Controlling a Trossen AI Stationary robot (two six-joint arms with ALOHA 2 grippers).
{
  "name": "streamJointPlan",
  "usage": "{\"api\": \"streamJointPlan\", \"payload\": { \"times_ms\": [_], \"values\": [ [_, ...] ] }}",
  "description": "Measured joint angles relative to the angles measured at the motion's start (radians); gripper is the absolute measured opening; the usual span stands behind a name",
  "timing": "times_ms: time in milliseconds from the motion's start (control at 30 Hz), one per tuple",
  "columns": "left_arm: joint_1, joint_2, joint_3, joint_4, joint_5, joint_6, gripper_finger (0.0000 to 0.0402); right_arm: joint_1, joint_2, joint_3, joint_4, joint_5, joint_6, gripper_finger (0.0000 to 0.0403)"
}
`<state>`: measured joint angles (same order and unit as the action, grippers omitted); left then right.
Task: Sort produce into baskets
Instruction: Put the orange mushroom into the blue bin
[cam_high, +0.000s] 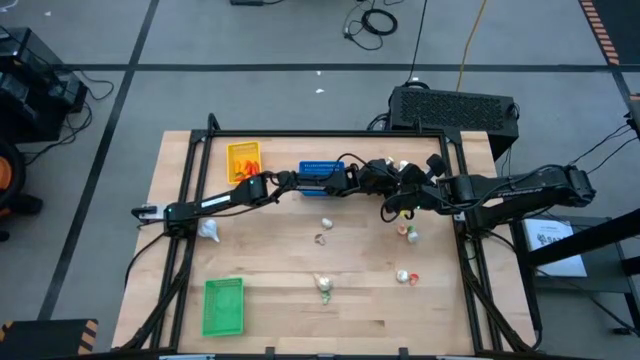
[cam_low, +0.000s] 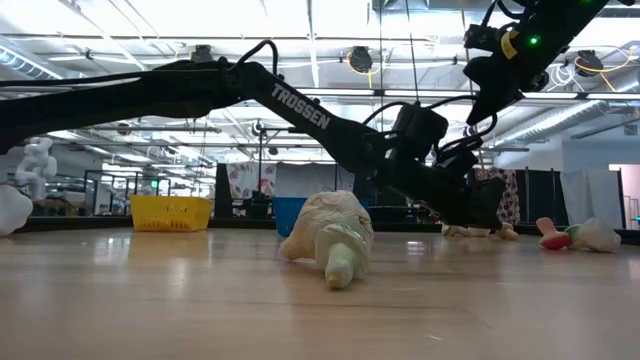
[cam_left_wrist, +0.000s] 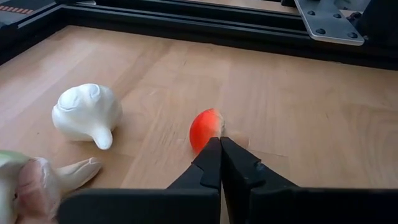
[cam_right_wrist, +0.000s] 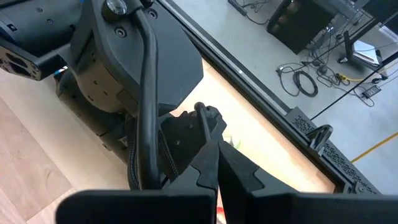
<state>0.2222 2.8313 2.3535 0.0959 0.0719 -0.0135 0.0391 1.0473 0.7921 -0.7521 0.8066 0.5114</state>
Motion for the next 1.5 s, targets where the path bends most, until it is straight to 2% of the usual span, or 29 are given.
{"api": "streamJointPlan", "payload": {
  "times_ms": [300, 600, 767, 933, 1033, 1133, 1333, 1400, 1500],
  "values": [
    [0.000, -0.013, -0.002, -0.101, -0.024, -0.003, 0.0002, 0.000, 0.000, 0.000, -0.018, 0.000, 0.023, 0.0000],
    [0.000, -0.079, -0.001, -0.224, -0.022, 0.005, 0.0001, 0.000, -0.004, 0.000, -0.214, 0.003, 0.275, 0.0000],
    [-0.002, -0.159, 0.000, -0.346, -0.027, 0.098, 0.0001, 0.009, -0.012, 0.000, -0.289, 0.004, 0.403, 0.0000],
    [0.028, -0.215, 0.001, -0.467, -0.064, 0.150, 0.0000, 0.038, -0.012, 0.000, -0.293, 0.003, 0.428, 0.0000],
    [0.064, -0.217, 0.002, -0.517, -0.035, 0.076, 0.0002, 0.048, -0.012, 0.000, -0.287, -0.001, 0.427, 0.0000],
    [0.087, -0.215, 0.001, -0.573, 0.033, 0.001, 0.0017, 0.054, -0.012, 0.000, -0.286, -0.002, 0.427, 0.0000],
    [0.095, -0.259, 0.000, -0.722, 0.119, 0.016, 0.0069, 0.066, -0.012, -0.004, -0.289, 0.002, 0.482, 0.0000],
    [0.095, -0.317, 0.000, -0.829, 0.109, 0.074, 0.0080, 0.067, -0.012, -0.017, -0.292, 0.002, 0.516, 0.0000],
    [0.097, -0.415, 0.005, -1.004, 0.001, 0.178, 0.0084, 0.047, -0.011, -0.045, -0.293, 0.006, 0.571, 0.0000]
  ]
}}
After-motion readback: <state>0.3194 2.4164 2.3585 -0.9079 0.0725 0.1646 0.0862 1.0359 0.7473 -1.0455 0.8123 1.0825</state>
